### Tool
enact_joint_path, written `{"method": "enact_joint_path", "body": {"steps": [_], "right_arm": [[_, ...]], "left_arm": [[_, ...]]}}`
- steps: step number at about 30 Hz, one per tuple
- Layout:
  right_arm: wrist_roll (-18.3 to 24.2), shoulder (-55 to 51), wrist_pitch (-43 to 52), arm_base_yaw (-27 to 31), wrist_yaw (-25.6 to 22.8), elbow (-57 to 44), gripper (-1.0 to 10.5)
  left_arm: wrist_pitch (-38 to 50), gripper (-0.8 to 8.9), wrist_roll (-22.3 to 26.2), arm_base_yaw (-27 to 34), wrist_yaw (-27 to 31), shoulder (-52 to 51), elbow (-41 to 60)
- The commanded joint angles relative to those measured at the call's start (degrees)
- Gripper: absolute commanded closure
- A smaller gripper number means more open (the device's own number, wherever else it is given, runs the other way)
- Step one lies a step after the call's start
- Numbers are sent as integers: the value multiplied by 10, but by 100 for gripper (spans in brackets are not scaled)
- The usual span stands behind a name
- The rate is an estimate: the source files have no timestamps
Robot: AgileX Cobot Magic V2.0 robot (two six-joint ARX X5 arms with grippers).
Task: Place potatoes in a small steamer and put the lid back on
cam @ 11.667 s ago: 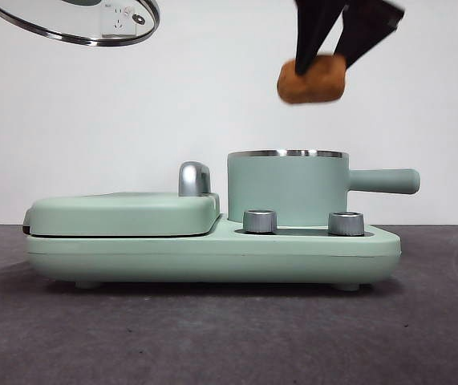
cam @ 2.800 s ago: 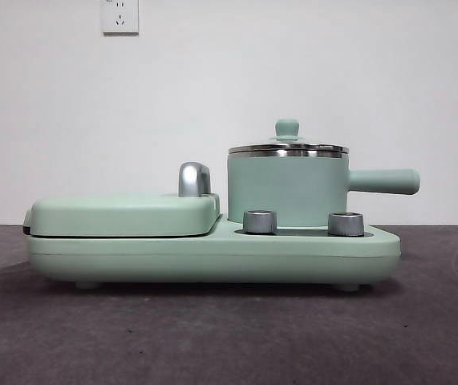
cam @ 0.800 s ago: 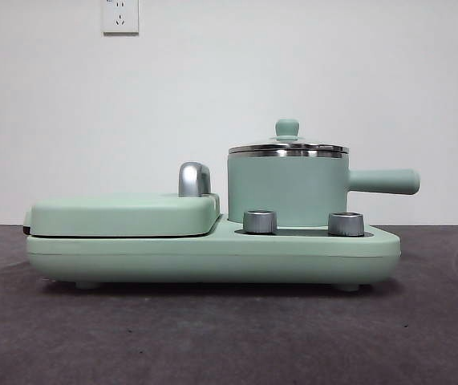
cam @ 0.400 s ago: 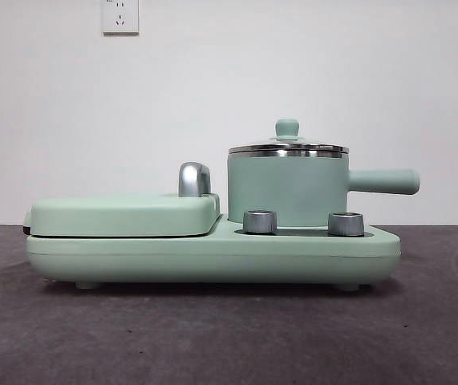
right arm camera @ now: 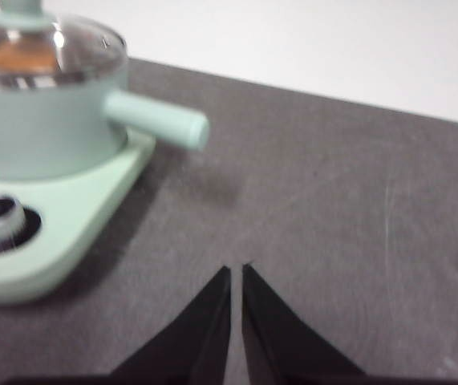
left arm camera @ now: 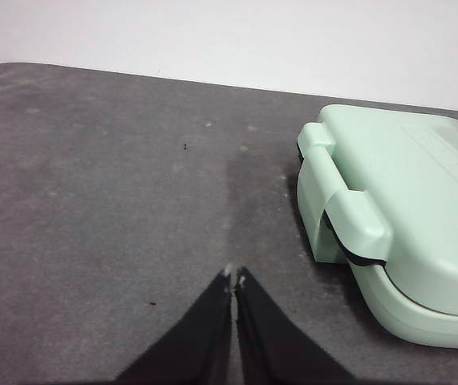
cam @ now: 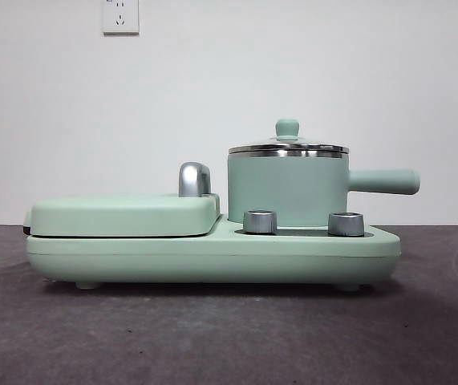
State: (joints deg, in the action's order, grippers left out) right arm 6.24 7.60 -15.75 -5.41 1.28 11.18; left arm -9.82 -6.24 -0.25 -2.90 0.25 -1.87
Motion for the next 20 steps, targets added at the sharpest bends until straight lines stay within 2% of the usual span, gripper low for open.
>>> {"method": "enact_joint_path", "body": {"steps": [1,5,7,10,20], "right_arm": [[8,-22,10,6,2,-25,926],[3,-49,48,9,4,-73,926],[-12,-76,81,10,19,-108,926],[-13,-74,77,14,34,-105,926],[-13,-74,102,14,32,-104,926]], "left_arm": [[7,807,-3,0,0,-1,11],[7,807,-3,0,0,-1,11],[7,807,-3,0,0,-1,11],[7,807,-3,0,0,-1,11],[8,807,-3,0,0,-1,11]]}}
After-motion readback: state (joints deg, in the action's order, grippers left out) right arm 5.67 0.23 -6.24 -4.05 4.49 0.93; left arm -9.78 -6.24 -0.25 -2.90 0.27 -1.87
